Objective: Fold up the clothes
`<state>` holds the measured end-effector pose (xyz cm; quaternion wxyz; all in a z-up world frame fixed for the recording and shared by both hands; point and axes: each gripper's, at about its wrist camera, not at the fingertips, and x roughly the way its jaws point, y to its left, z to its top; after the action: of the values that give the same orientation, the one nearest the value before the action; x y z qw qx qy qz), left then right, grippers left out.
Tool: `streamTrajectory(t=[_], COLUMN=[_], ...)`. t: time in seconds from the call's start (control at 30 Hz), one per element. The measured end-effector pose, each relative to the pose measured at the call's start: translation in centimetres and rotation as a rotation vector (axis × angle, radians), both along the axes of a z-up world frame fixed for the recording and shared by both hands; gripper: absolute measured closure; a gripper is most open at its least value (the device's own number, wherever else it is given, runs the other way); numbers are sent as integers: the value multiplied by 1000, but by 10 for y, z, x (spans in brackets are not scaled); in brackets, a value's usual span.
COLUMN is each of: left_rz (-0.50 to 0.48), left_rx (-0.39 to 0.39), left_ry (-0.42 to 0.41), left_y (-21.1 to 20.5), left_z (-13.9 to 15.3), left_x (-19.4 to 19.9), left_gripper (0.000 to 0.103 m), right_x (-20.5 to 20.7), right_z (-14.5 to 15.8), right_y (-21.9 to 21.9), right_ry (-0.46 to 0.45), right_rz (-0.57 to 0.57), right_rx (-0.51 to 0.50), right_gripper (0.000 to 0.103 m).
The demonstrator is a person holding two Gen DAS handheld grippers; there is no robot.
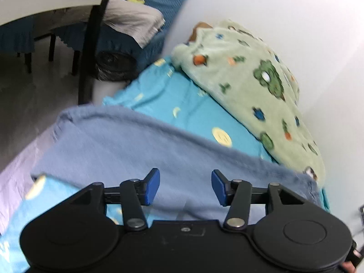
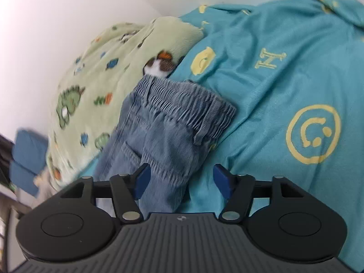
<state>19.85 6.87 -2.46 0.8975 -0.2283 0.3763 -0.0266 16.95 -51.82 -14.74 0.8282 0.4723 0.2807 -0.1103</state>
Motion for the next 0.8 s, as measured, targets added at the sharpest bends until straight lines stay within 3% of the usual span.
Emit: streamTrajectory(t=[0.17, 0.33, 0.4, 0.5, 0.53, 0.57, 0.67, 0.8], left_rz=[7, -24, -33, -33, -32, -31, -22, 8], left_rx=[-38, -3, 18, 36, 40, 47, 42, 12], left_ry=[16, 48, 59, 60, 55, 52, 47, 31], left_y=[-26, -41, -44, -46, -46, -46, -41, -33], left_z=[-16, -42, -50, -59, -61, -62, -63, -62], left_x=[-13, -4, 0, 6, 7, 7, 8, 7], left_gripper=[54, 54, 54, 54, 54, 54, 54, 54], right_x=[15, 40, 50, 59, 61, 62, 63, 52], right_z=[-25, -34, -32, -29, -28, -28, -15, 30], right_y=[-17, -10, -5, -1, 2, 4, 12, 36], right_ry=[-84, -56, -56, -46, -46, -39, -50, -171], right_rz=[-58, -56, -41, -28, -37, -48, -52, -9], right_rx=[156, 126, 82, -9, -38, -64, -154, -282], right_gripper=[28, 26, 23, 25, 33, 48, 79, 87])
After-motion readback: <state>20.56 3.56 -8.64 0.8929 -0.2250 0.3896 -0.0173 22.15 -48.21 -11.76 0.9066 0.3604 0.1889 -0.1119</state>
